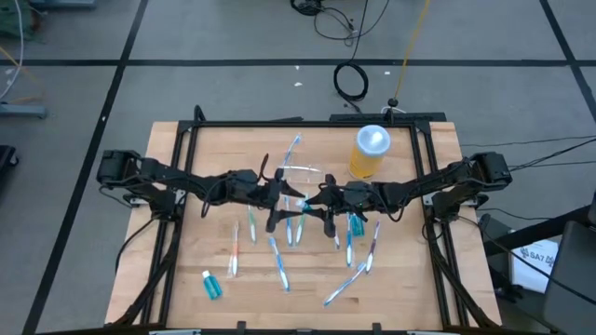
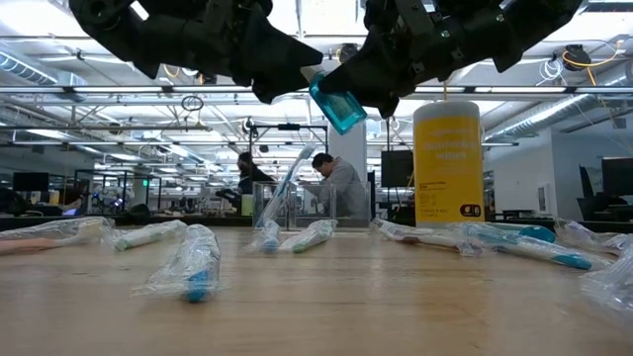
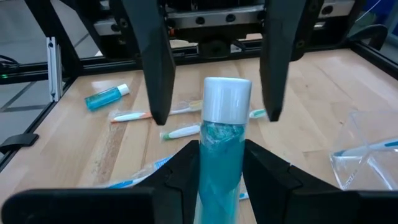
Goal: Pick & Place toothbrushing station
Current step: Put the blue mouthwash into the middle compartment of the transparent organizer
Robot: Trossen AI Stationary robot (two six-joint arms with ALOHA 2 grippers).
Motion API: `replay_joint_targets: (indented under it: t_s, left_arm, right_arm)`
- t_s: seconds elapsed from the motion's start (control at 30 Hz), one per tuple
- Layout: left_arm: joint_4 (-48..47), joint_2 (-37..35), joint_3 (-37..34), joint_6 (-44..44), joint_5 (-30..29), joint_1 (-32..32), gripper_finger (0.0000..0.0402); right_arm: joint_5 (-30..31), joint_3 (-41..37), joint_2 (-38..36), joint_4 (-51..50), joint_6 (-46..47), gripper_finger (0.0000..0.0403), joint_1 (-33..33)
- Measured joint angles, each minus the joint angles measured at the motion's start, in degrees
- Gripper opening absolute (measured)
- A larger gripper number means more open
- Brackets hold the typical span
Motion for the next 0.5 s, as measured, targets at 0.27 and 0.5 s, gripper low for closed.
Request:
replay_joint_targets:
  t_s: [0.27, 0.5]
  left_arm:
    - [0.0, 0.0, 0.0, 1.6, -0.1, -0.1, 0.025]
    - [0.3, 0.0, 0.0, 0.9, -0.1, -0.5, 0.025]
  right_arm:
    - [0.0, 0.0, 0.0, 1.3, 0.0, 0.0102, 0.0]
    - [0.0, 0.0, 0.0, 2.5, -0.6, 0.0102, 0.0]
